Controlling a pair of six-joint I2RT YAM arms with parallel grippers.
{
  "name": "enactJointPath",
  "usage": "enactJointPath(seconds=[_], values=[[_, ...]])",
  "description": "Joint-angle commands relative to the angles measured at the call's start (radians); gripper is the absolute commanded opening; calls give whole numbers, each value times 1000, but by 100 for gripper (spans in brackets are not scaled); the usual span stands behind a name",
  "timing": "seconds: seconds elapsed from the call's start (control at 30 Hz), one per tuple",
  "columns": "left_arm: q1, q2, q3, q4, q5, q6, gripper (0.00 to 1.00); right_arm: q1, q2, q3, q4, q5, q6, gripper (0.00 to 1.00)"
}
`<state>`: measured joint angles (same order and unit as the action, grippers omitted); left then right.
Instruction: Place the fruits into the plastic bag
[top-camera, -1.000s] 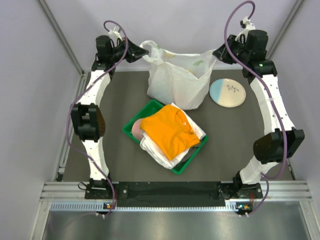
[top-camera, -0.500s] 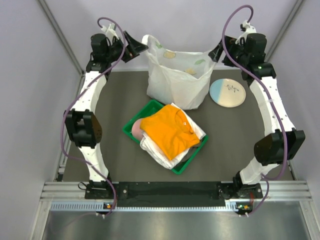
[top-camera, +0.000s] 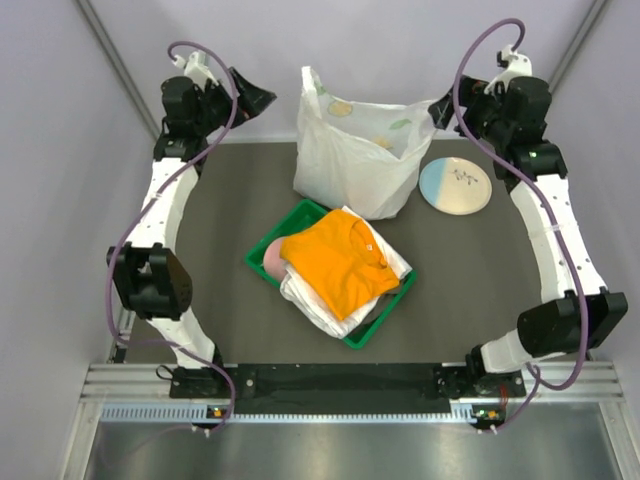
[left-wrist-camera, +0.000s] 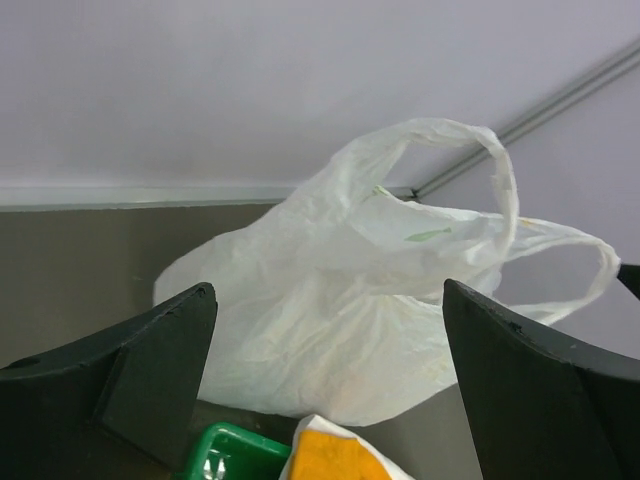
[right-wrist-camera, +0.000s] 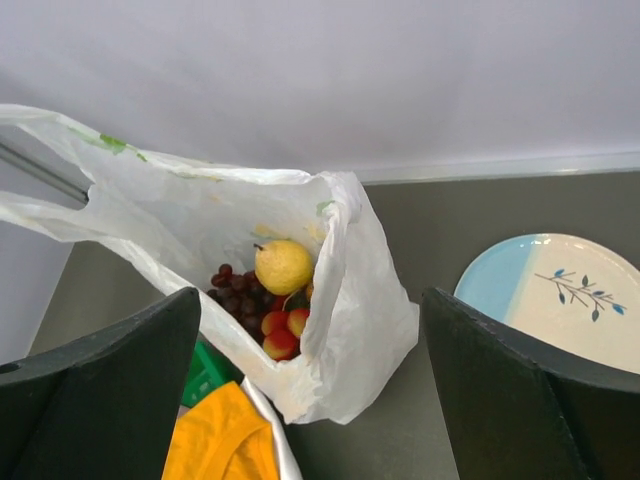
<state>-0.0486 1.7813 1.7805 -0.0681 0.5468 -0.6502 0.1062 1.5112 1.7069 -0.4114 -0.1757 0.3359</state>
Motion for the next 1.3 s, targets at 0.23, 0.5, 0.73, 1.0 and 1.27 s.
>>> enactJointPath(seconds=[0.23, 0.5, 0.73, 1.0, 1.27], values=[[138, -287, -265, 13, -278, 98, 99, -10, -273, -292, 198, 195, -34, 91], [158, -462, -496, 40, -361, 106, 99, -10, -419, -530, 275, 330, -12, 91], [158, -571, -673, 60, -377, 144, 99, -10, -536, -726, 315, 397, 18, 91], [158, -642, -730, 42, -435, 210, 99, -10, -586, -790, 296, 430, 22, 91], [158, -640, -724, 24, -438, 221, 99, -10, -595, -800, 296, 443, 26, 91]])
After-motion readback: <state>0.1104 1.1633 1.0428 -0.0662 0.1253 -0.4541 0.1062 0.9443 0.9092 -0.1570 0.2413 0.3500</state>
